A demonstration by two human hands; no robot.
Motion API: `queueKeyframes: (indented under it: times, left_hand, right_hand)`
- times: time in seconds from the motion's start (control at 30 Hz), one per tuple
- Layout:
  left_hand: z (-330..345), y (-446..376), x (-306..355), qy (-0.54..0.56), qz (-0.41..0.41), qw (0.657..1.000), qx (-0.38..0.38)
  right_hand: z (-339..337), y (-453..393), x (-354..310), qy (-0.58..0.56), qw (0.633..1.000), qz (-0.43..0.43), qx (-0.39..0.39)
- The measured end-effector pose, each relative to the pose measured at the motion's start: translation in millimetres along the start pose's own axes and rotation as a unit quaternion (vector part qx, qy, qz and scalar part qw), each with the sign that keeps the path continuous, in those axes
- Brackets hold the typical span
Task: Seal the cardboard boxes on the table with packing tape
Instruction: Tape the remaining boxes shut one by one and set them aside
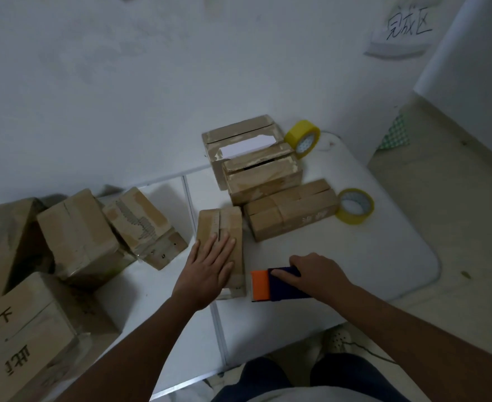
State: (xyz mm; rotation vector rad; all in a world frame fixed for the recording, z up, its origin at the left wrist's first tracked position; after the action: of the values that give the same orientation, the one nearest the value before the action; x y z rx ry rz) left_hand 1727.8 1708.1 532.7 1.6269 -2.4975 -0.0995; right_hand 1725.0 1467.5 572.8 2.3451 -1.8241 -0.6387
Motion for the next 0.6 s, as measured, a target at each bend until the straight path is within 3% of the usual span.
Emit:
queueKeyframes:
  times: [0.6]
  left_hand:
    - [-7, 7, 12, -0.007, -0.038, 0.998, 0.042]
  right_hand:
    - [-5, -5, 28, -0.002, 0.999, -0.037, 0.001]
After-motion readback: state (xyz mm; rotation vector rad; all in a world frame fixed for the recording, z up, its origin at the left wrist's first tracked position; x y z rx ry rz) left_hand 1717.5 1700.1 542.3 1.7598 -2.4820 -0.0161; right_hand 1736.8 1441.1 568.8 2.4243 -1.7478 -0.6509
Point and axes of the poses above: each hand's wrist, its own y-axis away from the middle knuckle, its own z-axis out of the palm, x = y × z, the point moved 6 cm from there along -y, towards the middle knuckle, and after that the axes turned 1 degree about y, right-handed, at the moved point
